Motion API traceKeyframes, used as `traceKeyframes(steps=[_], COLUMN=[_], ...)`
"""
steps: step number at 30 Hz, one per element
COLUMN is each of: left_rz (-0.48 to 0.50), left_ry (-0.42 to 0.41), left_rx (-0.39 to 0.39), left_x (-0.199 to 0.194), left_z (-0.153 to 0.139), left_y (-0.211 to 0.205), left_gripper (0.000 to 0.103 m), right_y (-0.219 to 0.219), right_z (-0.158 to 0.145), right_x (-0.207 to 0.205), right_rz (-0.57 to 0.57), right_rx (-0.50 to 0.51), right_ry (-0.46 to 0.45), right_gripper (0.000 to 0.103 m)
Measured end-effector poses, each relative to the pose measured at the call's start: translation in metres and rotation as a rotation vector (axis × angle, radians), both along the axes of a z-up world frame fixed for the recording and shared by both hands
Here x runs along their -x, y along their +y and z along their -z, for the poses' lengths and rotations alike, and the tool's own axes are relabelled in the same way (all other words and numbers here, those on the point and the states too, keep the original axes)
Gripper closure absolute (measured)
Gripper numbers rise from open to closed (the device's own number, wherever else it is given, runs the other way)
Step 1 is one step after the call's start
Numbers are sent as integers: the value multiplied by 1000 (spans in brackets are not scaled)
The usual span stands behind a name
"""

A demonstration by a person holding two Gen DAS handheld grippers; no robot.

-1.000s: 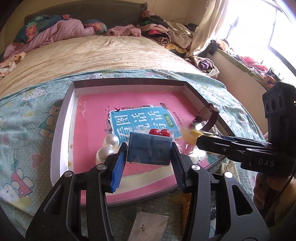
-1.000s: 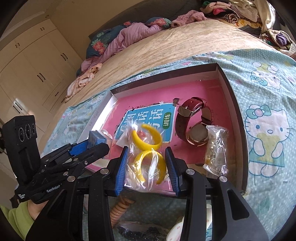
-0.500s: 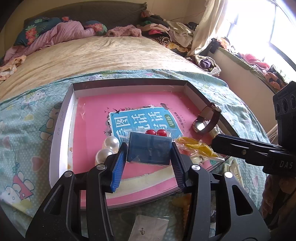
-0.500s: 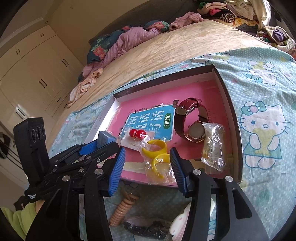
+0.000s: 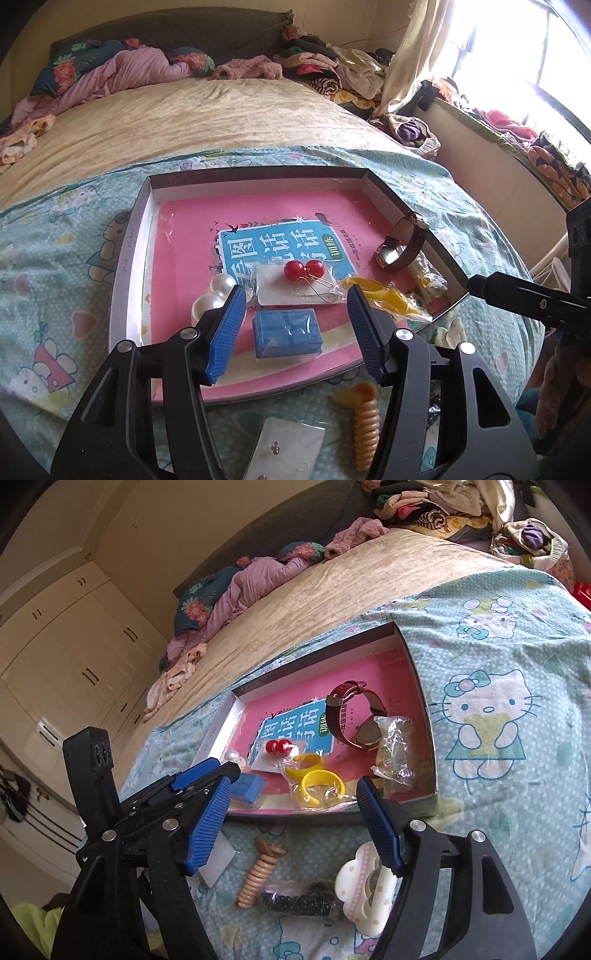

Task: Organize jewelry
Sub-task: 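Open both tools to release the blue box and bangle bag inside, then withdraw both tools from the box toward the remaining loose items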

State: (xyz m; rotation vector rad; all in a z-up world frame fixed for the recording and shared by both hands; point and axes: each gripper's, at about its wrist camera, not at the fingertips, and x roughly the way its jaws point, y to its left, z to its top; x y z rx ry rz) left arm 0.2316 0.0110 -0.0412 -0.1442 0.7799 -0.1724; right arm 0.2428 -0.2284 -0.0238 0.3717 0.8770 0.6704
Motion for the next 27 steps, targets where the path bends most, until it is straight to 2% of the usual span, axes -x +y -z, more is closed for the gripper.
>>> traceKeyframes(steps=[6,8,11,27], left_rz=[-23,-33,-49,-62], left_ry=[-45,-58,-76,-141], left_rx=[10,14,13,0], left_x=[16,21,28,64], left_z=[-22,-28,-37,-69], left_y=[2,3,4,2], left_gripper=[30,18,10,10], right_y=[-13,-17,-22,-28], right_z=[-15,-20,-28,-61], right_x=[11,16,24,56], right_rz=[29,34,43,44], right_rx=[-19,-24,-28,-14], right_ry=[-35,-48,-72,-167], right_gripper=[26,25,21,18])
